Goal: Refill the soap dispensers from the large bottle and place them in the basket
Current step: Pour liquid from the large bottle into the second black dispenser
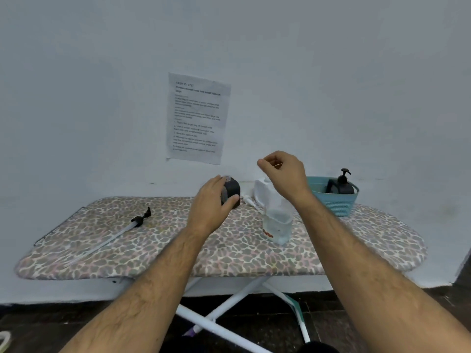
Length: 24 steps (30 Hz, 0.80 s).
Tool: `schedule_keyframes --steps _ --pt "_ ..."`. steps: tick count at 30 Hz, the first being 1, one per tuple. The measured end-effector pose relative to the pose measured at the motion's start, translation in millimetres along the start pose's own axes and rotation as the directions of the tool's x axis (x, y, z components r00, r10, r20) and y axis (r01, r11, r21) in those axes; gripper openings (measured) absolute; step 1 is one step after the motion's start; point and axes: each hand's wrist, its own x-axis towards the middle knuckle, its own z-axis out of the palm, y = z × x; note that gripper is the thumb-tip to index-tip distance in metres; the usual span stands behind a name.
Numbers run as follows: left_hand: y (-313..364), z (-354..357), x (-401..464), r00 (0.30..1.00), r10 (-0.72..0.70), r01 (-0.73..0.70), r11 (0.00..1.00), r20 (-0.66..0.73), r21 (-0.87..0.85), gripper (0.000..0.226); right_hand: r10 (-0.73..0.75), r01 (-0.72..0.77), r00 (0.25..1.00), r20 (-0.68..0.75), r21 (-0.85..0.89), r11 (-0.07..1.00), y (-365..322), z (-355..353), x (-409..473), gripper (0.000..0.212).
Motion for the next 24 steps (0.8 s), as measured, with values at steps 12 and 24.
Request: schedule_keyframes --steps 12,24 --pt "-68.4 14.6 -4.9 0.978 -0.181 0.185 0.982 0.102 -0.025 0.065 0.208 -0.218 0.951 0.227 0.020 0.976 40.4 104.7 -5.3 0.032" --pt "-116.9 47.5 10.4 0.932 -0.338 0.355 0.925 0.133 -0.136 0.066 0.363 -0.364 0.909 0.203 -0.034 0.931 87.6 168.8 15.1 0.071"
